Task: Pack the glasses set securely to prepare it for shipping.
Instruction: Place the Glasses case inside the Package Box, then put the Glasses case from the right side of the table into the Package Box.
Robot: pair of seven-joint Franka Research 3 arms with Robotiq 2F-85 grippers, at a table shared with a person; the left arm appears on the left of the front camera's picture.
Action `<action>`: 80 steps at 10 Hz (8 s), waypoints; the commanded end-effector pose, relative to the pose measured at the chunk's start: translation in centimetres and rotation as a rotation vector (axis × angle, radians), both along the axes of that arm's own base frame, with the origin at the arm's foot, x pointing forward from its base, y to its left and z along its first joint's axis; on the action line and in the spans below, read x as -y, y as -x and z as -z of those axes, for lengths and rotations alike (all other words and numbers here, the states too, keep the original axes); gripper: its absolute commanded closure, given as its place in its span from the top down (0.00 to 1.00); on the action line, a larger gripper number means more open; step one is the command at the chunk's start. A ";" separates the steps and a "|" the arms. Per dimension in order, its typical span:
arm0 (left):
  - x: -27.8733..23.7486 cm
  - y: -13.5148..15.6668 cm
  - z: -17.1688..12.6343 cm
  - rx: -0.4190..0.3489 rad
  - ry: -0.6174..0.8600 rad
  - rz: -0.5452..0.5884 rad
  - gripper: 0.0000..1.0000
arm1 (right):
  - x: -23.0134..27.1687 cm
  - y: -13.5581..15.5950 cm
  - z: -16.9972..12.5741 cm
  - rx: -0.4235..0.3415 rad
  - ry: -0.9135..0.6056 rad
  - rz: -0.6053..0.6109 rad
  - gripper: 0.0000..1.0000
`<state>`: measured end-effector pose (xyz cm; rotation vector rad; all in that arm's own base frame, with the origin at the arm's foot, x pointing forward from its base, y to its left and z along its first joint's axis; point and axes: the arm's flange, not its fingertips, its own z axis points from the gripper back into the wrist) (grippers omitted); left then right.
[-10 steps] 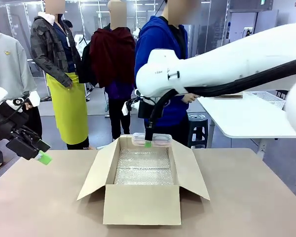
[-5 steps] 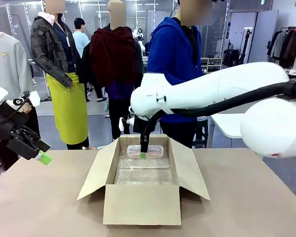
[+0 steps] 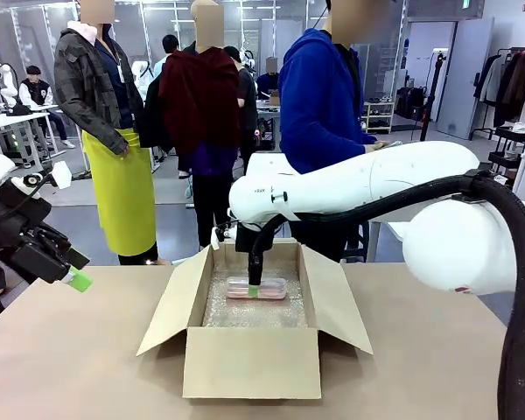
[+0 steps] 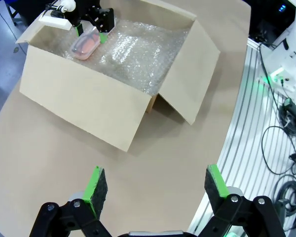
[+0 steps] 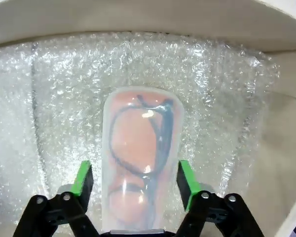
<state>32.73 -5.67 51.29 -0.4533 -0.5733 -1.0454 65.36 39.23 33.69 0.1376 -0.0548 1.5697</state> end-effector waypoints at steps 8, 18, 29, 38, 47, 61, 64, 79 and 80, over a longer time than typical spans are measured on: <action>-0.3 0.0 -0.2 0.004 0.021 0.029 1.00 | -0.1 -0.1 -0.5 0.007 0.000 0.000 1.00; -0.3 0.0 -0.2 0.004 0.021 0.029 1.00 | 4.6 4.9 -10.8 0.040 -0.199 0.097 1.00; -0.3 0.0 -0.2 0.004 0.021 0.029 1.00 | 29.2 27.7 -14.2 0.203 -0.460 0.890 1.00; -0.3 0.0 -0.2 0.004 0.021 0.029 1.00 | 32.3 29.1 -16.2 0.240 -0.467 0.933 1.00; -0.3 0.0 -0.2 0.004 0.021 0.029 1.00 | 32.3 29.1 -16.2 0.240 -0.467 0.933 1.00; -0.3 0.0 -0.2 0.004 0.021 0.029 1.00 | 32.3 29.1 -16.2 0.240 -0.467 0.933 1.00; -0.3 0.0 -0.2 0.004 0.021 0.029 1.00 | 32.3 29.1 -16.2 0.240 -0.467 0.933 1.00; -0.3 0.0 -0.2 0.004 0.021 0.029 1.00 | 32.3 29.1 -16.2 0.240 -0.467 0.933 1.00; -0.3 0.0 -0.2 0.004 0.021 0.029 1.00 | 32.3 29.1 -16.2 0.240 -0.467 0.933 1.00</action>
